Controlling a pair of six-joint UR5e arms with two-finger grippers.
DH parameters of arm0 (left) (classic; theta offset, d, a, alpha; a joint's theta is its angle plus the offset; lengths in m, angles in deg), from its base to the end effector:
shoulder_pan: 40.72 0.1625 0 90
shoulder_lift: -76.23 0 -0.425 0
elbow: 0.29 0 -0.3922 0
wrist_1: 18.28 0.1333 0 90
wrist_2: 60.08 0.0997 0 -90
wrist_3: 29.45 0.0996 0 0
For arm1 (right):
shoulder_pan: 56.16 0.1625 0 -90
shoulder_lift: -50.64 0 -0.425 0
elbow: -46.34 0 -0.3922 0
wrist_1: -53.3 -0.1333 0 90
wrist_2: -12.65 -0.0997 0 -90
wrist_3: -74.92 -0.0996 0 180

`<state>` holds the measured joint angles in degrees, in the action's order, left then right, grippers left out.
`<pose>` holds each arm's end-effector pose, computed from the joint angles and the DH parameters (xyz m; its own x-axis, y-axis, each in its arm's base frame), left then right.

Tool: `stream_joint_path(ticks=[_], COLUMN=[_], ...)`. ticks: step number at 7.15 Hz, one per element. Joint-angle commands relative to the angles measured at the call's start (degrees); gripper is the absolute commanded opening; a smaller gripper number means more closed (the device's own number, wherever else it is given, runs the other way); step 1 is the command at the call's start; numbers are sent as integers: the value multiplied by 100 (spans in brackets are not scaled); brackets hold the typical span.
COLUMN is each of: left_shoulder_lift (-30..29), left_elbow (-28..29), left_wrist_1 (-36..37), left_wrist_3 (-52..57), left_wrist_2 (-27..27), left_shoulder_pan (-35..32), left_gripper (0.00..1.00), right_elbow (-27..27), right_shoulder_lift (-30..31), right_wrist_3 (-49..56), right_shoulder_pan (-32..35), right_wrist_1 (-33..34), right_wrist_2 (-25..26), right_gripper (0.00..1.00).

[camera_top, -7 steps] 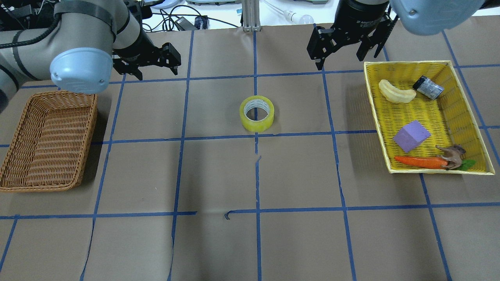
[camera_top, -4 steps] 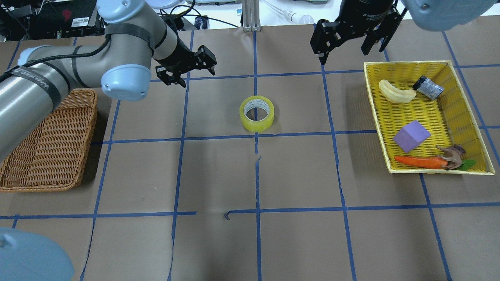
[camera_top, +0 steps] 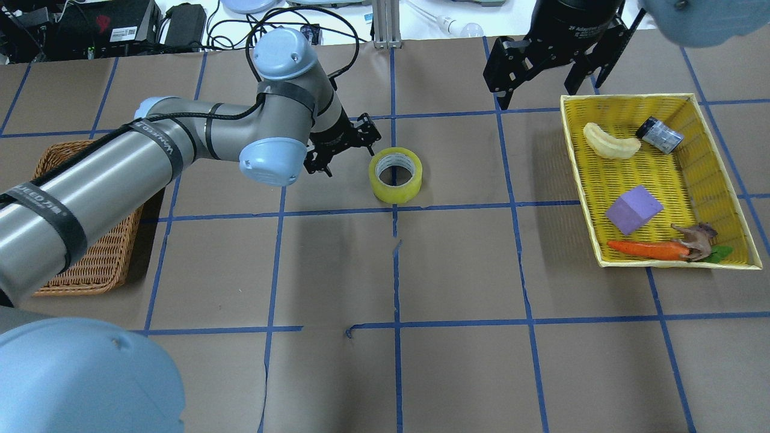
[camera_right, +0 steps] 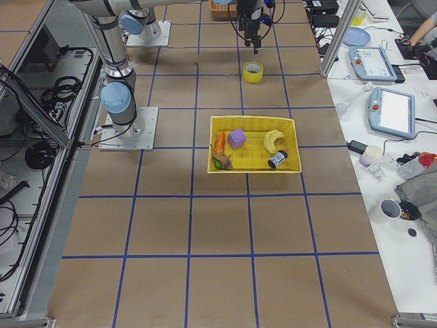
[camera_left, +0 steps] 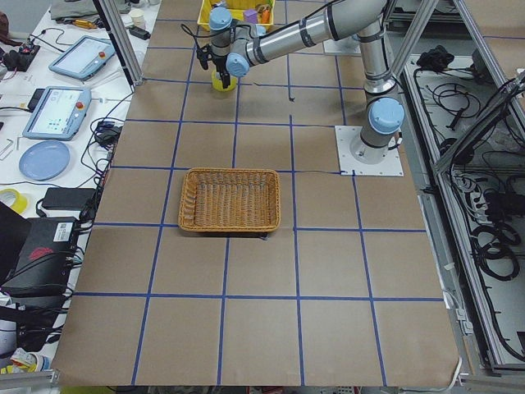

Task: Transfer tape with both arms
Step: 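Reach the left gripper to the tape roll while the right gripper withdraws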

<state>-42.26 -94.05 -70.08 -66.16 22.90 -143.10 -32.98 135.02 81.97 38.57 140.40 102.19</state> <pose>-0.2801 -0.5977 0.2388 -0.9024 -0.4002 0.1594 -0.4069 0.9134 -0.0104 0.1778 -0.5228 0.5243 -0.9789 -0.2044 -0.0033 -0.2041 0.9782 -0.0384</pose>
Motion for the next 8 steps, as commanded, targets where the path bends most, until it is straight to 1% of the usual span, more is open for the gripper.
stream_joint_path(ticks=[1,3,4,5,6,8], left_shoulder_lift=[-209,-402,-473,-517,-544,-570], left_elbow=[24,33,33,33,33,42], left_wrist_1=[134,432,442,442,434,442], left_wrist_3=[-704,-705,-723,-705,-714,-749], left_wrist_2=[86,86,86,77,69,42], left_shoulder_pan=[-282,-291,-300,-309,-309,-300], left_gripper=[100,100,93,93,83,22], right_elbow=[-4,-4,-4,-4,-4,5], right_shoulder_lift=[17,17,17,9,-9,-9], right_wrist_3=[-10,-10,-10,-10,-10,-10], right_shoulder_pan=[19,27,36,36,28,28], right_wrist_1=[9,18,53,53,62,53], right_wrist_2=[10,10,1,1,-16,-8], right_gripper=[100,100,100,100,100,100])
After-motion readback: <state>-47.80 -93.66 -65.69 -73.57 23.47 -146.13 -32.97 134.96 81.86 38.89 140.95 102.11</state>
